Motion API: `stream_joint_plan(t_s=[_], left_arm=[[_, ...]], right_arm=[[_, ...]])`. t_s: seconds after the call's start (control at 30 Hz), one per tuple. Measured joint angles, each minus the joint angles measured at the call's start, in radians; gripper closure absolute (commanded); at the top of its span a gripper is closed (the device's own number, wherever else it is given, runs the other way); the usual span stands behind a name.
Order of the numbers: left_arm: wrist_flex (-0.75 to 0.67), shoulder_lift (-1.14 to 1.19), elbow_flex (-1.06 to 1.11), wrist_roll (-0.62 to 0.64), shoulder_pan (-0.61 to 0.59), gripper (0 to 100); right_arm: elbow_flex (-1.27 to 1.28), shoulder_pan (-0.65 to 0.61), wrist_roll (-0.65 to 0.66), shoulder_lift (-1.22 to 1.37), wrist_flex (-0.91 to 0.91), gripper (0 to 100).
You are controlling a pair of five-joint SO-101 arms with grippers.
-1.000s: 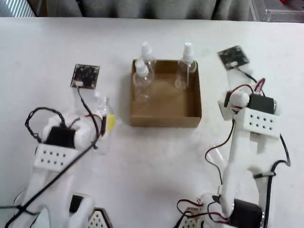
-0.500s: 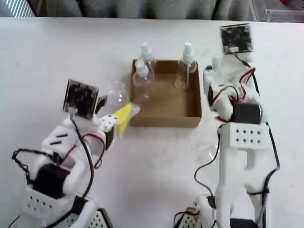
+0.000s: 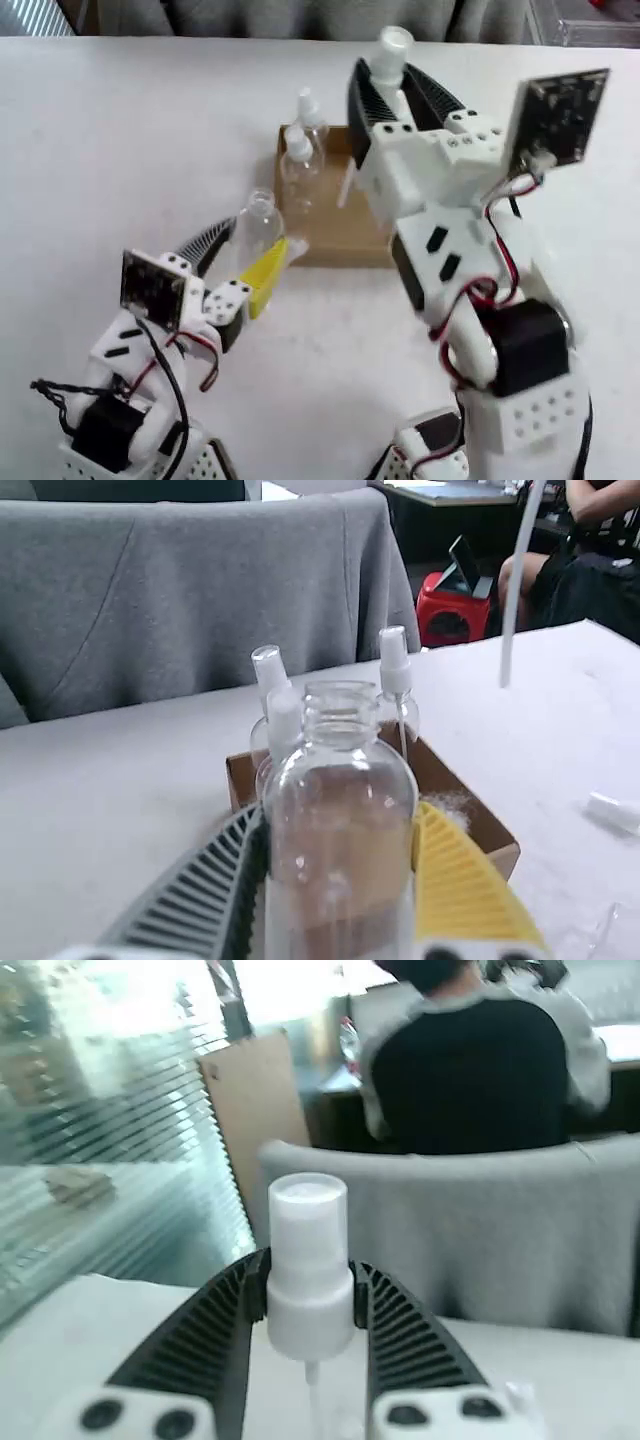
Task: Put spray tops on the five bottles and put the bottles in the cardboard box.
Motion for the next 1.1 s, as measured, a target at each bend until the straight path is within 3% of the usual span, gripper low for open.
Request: stream_joint_plan(t_s=[0.2,0.3,1.1], left_arm=[[0.0,-0.107,0.057,0.0,0.002,98],[0.02,-0.135,0.057,0.0,0.0,98],[0.037,-0.141,0.057,0.0,0.0,98]], right_arm=[[-0.124,-0.207,0.0,-0.003,0.0,98.4],[-0.133,-0.25,0.0,0.005,0.0,98.4],[-0.135,-0.227,0.0,0.172,-0.064,98.4]])
